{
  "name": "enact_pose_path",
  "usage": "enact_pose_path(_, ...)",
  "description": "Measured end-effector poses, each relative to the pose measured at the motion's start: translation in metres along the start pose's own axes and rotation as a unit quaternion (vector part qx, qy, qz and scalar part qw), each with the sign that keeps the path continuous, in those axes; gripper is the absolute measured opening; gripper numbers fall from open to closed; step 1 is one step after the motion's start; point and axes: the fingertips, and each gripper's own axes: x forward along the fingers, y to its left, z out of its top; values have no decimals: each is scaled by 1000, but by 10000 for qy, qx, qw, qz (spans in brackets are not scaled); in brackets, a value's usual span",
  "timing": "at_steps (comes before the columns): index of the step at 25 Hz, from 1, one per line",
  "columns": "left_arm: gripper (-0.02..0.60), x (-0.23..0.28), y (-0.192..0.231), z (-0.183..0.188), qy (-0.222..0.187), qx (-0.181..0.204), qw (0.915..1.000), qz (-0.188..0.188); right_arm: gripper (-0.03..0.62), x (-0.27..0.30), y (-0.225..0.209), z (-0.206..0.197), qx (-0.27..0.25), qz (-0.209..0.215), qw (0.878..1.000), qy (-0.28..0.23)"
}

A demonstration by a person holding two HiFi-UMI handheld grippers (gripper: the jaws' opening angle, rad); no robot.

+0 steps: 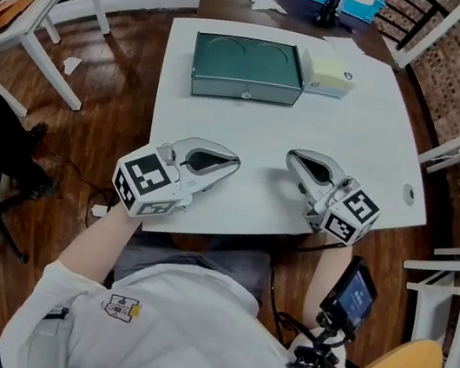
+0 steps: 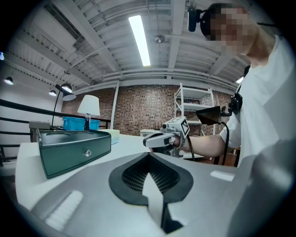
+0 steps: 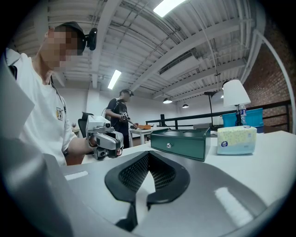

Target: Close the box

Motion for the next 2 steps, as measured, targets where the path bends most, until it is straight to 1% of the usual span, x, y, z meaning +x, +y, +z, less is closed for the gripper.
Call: enact_pose_path(2, 6, 1, 1, 0, -6, 12, 10000, 8, 0, 0, -2, 0, -5, -3, 10000, 0)
